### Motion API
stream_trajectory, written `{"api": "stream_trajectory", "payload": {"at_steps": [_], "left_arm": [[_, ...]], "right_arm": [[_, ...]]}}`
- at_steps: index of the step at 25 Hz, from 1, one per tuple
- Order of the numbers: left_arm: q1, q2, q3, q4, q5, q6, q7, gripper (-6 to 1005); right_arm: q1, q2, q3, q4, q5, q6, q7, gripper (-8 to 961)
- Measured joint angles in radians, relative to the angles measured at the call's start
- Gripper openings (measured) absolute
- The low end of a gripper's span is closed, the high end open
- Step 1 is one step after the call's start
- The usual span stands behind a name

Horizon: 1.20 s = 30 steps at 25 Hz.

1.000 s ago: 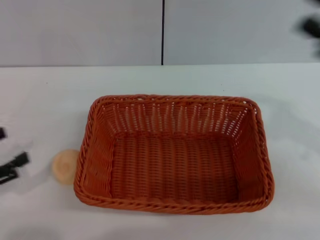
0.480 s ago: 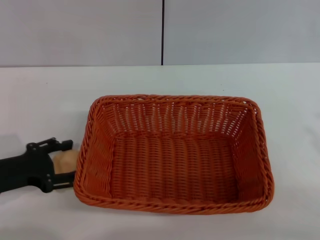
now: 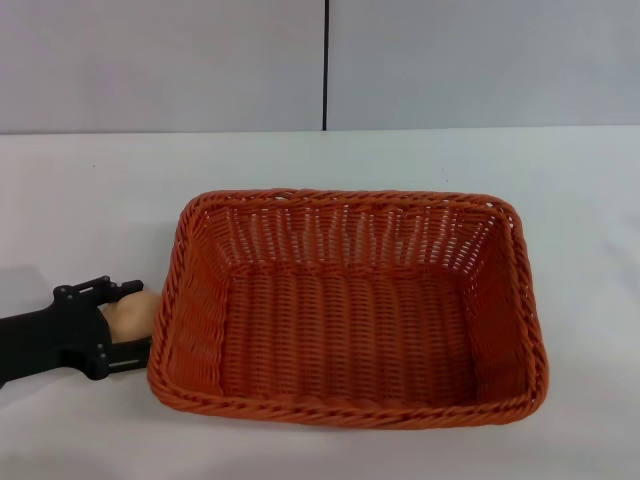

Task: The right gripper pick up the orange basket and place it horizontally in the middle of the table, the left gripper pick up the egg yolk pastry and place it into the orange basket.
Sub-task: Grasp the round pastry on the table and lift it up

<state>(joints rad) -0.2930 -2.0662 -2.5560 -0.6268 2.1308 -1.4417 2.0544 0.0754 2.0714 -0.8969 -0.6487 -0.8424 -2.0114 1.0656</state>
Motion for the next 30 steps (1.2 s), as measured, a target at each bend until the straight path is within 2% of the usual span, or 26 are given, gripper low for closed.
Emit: {"api": "stream_trajectory", "payload": {"at_steps": [6,11,13,21,26,30], "left_arm": [[0.005,0.002,0.002,-0.004,0.000,0.002,0.002,838],[0.010,0.006,0.001,-0.010,0.000,0.001,0.004,680],[0.013,0.006,0.000,-0.013,0.001,0.001,0.012,504],[0.020,0.006,-0.041,-0.020,-0.018,-0.004,0.033,409],[0.041,0.007,-0.157,-0.043,-0.133,-0.008,0.040,345],[0.070,0.007,-0.174,-0.057,-0.266,-0.021,0.058,323]], "right_arm": [[0.008,-0.001,-0.004,0.004,-0.001,0.029,-0.002,470],[0.016,-0.001,0.000,0.024,-0.002,0.038,-0.004,470],[0.017,-0.001,0.000,0.026,-0.002,0.046,-0.004,470],[0.020,-0.001,0.001,0.027,-0.012,0.066,-0.006,470],[0.020,-0.001,0.001,0.028,-0.012,0.067,-0.006,470],[0.021,0.000,0.001,0.027,-0.012,0.067,-0.007,470]]}}
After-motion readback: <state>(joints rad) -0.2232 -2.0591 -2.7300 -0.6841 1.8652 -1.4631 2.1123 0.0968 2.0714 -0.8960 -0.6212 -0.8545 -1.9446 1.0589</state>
